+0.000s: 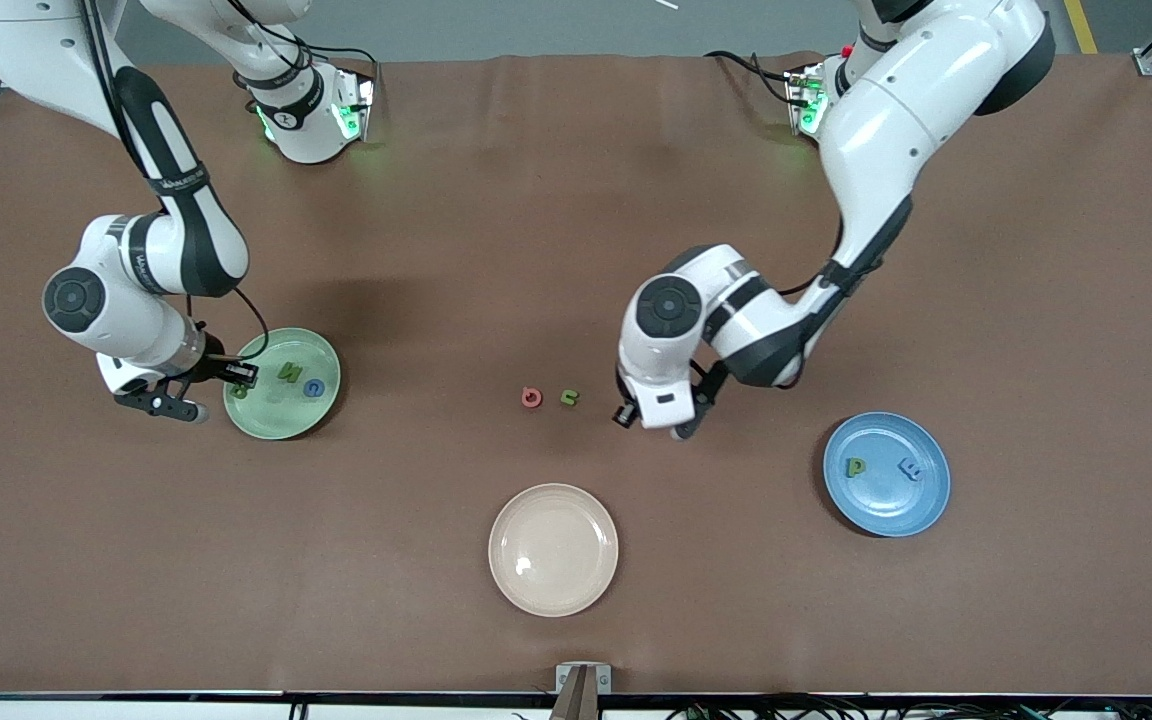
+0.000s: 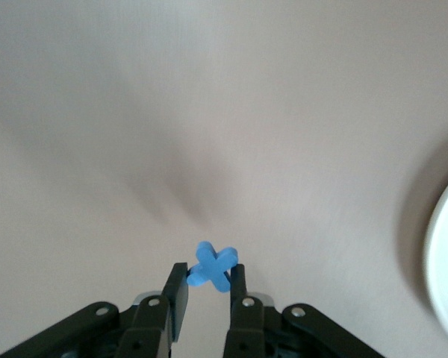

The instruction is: Sort upper and lower case letters into plates

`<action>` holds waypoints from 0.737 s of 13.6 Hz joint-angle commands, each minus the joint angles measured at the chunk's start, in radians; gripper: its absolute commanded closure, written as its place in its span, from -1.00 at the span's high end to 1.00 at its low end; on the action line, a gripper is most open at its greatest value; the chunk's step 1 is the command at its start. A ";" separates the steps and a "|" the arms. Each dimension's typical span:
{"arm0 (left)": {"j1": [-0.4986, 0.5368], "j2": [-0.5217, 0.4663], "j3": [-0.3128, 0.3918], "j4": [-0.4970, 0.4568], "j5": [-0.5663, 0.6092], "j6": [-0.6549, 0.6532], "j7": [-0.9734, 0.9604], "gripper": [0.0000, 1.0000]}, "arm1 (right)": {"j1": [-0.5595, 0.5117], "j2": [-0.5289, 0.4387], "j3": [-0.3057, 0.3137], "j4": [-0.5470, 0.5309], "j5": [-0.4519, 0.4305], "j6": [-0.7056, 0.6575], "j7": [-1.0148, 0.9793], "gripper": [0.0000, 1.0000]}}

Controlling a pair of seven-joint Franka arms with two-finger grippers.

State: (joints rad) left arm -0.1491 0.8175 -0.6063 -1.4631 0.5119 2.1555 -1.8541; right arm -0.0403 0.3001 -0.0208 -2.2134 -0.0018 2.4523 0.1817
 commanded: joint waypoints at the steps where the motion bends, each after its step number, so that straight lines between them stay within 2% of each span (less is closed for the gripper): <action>1: 0.098 -0.060 0.000 -0.060 -0.003 -0.011 0.152 -1.00 | -0.035 0.014 0.025 -0.023 -0.007 0.030 -0.024 -0.98; 9: 0.311 -0.077 0.000 -0.091 -0.001 -0.011 0.481 -1.00 | -0.029 0.065 0.028 -0.049 -0.006 0.100 -0.027 -0.92; 10: 0.339 -0.075 0.000 -0.091 0.002 -0.011 0.524 -1.00 | -0.029 0.067 0.028 -0.049 -0.007 0.097 -0.025 -0.73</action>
State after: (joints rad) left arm 0.1469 0.7789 -0.6034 -1.5188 0.5120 2.1471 -1.3962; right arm -0.0562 0.3802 -0.0049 -2.2403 -0.0018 2.5381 0.1642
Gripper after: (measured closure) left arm 0.731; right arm 0.758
